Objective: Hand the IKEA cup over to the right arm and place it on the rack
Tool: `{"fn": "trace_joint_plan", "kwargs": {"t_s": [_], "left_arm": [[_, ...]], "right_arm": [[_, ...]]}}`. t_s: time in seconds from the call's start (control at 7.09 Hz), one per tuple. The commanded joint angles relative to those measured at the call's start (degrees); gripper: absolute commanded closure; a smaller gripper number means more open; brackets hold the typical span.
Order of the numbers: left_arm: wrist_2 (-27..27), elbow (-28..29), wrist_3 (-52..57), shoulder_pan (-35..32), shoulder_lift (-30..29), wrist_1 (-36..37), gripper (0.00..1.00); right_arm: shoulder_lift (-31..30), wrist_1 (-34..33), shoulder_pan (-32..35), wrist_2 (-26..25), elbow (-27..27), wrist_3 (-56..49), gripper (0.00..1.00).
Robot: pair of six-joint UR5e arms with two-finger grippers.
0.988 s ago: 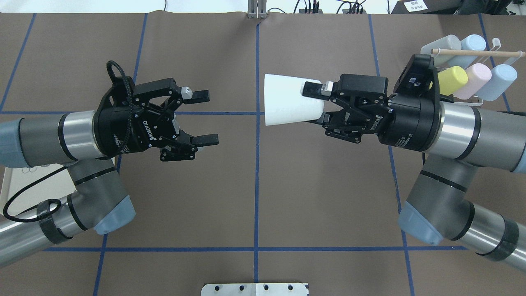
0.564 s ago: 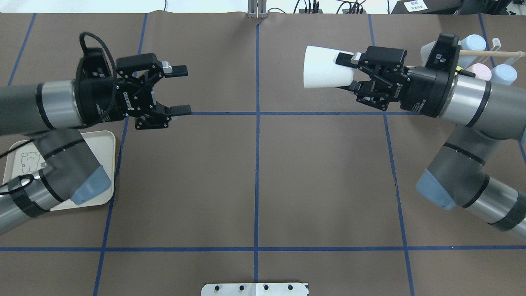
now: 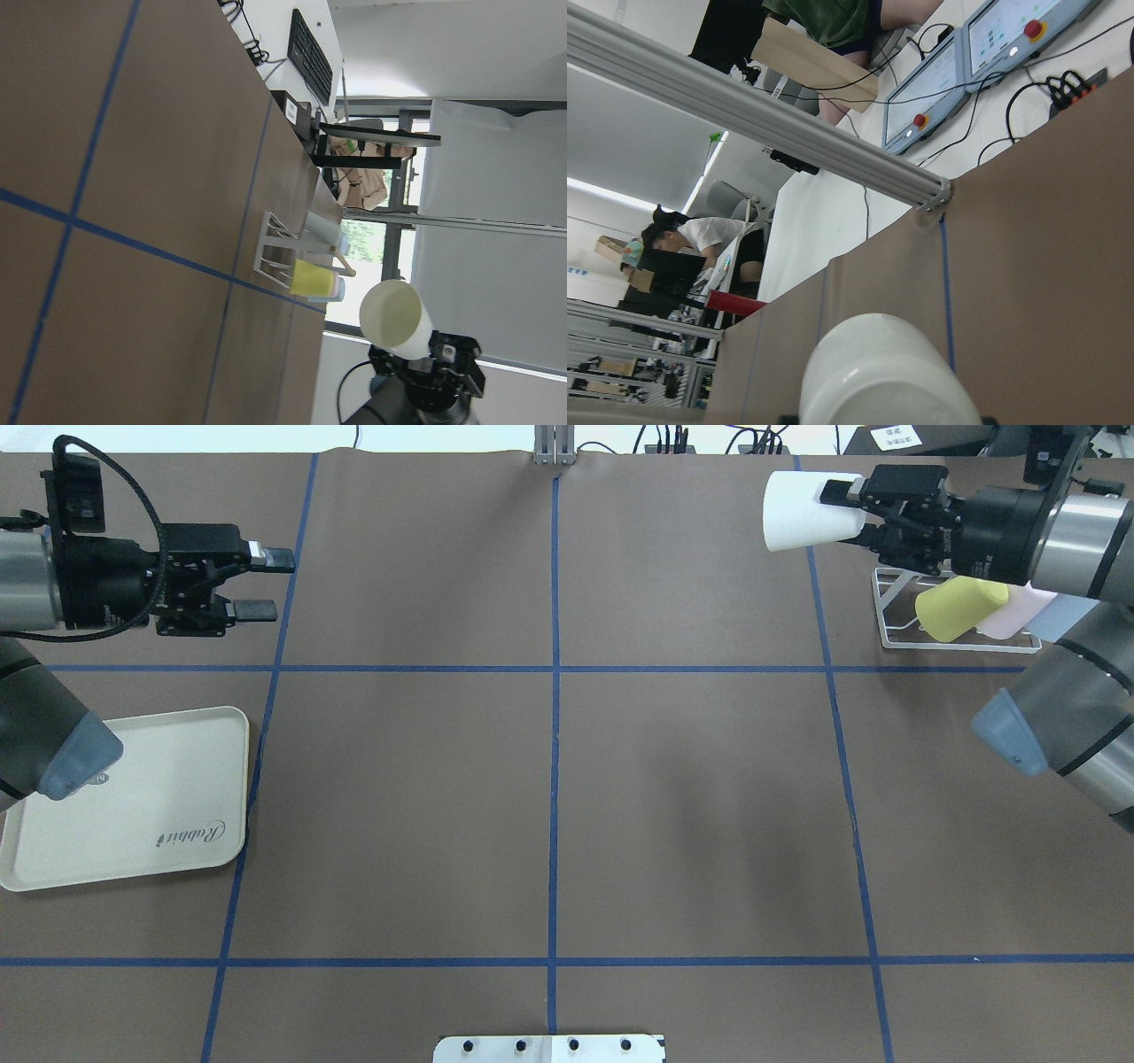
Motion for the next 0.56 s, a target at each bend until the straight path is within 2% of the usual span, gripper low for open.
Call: {"fn": "trace_joint_plan", "kwargs": {"t_s": [0.0, 0.28, 0.42], "left_arm": [[-0.84, 0.24, 12.27, -4.64, 2.42, 7.69, 0.0], [-1.37, 0.24, 20.99, -7.64, 4.88, 11.05, 0.0], [-1.46, 0.33, 25.47, -10.18, 6.64, 11.68, 0.0]], "right_arm": [[0.05, -11.3, 8.89, 9.92, -0.09, -13.38, 0.77], [-0.2, -23.09, 16.64, 17.68, 0.52, -28.94, 0.77], [-0.64, -27.83, 19.89, 19.45, 0.52, -35.54, 0.78]]}}
